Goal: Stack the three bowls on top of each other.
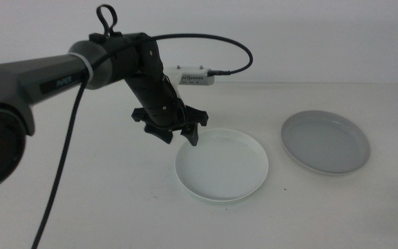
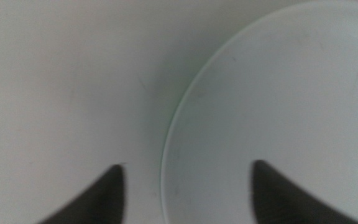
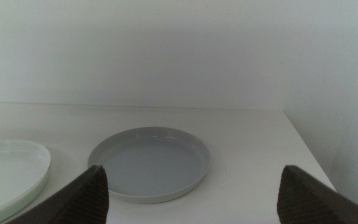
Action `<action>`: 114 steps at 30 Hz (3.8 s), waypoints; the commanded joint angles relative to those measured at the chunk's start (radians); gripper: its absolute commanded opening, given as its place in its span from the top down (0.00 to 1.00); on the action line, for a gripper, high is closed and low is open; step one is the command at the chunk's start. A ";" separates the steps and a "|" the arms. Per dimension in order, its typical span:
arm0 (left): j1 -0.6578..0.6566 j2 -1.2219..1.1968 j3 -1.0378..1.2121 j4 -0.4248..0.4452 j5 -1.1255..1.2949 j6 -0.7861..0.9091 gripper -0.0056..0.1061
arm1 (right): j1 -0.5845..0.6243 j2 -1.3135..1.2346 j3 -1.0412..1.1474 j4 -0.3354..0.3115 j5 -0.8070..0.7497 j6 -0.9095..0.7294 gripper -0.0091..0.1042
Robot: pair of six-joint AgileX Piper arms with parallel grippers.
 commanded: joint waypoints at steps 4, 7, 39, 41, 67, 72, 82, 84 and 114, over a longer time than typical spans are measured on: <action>0.002 -0.111 -0.001 0.025 0.042 0.027 0.11 | -0.007 -0.005 0.004 -0.003 -0.010 -0.007 0.11; 0.013 -0.207 -0.001 0.027 0.099 0.069 0.11 | -0.007 -0.005 0.004 -0.003 -0.010 -0.007 0.11; 0.031 -1.402 0.676 -0.076 -0.026 0.152 0.11 | -0.007 -0.005 0.004 -0.003 -0.010 -0.007 0.11; 0.031 -1.404 0.676 -0.076 -0.026 0.152 0.11 | -0.007 -0.005 0.004 -0.003 -0.010 -0.007 0.11; 0.031 -1.404 0.676 -0.076 0.009 0.154 0.11 | -0.007 0.152 -0.191 -0.015 -0.011 0.164 0.11; 0.031 -1.404 0.676 -0.076 0.009 0.154 0.11 | -0.007 0.430 -0.503 0.047 0.472 0.212 0.11; 0.031 -1.404 0.676 -0.076 0.011 0.154 0.11 | -0.007 0.789 -0.845 0.066 0.784 0.237 0.11; 0.031 -1.404 0.676 -0.076 0.011 0.154 0.11 | -0.007 0.814 -0.847 0.086 0.757 0.236 0.11; 0.031 -1.404 0.676 -0.070 -0.011 0.154 0.11 | -0.136 1.779 -1.378 0.152 0.756 0.060 0.25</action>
